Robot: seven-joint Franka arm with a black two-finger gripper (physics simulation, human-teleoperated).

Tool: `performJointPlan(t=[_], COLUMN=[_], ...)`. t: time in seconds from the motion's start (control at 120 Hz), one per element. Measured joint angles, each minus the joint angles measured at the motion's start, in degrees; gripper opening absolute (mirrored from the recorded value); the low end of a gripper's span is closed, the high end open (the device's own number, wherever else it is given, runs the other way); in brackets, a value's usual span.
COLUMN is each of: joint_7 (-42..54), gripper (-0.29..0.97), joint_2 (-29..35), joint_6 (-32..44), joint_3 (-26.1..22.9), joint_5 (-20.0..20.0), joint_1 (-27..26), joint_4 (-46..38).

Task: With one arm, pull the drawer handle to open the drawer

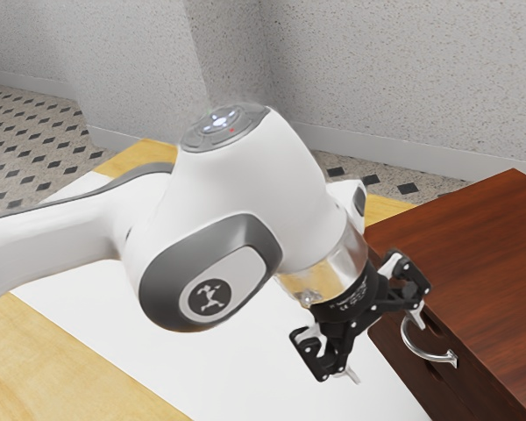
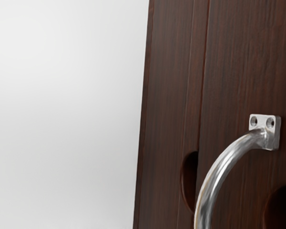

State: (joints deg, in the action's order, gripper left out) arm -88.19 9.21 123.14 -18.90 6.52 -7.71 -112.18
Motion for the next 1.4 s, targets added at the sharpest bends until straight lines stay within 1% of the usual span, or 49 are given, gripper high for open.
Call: performJointPlan(t=[0.35,0.567,0.758,0.9,1.4], joint_7=[-0.44,-0.60,-0.65,-0.67,-0.60], gripper=[0.68,0.67,0.57,0.52,0.48], joint_2=[-0.10,2.06,2.12,1.92,0.31], joint_6=[2.97,5.15,7.02,8.30,10.23], joint_3=[-0.03,0.00,-0.02,-0.07,-0.08], joint_5=[0.76,1.77,2.64,2.85,3.04], joint_1=[-0.35,-0.32,-0.29,-0.39,-0.74], joint_4=[-1.80,-4.96,-5.43,-5.54,-6.36])
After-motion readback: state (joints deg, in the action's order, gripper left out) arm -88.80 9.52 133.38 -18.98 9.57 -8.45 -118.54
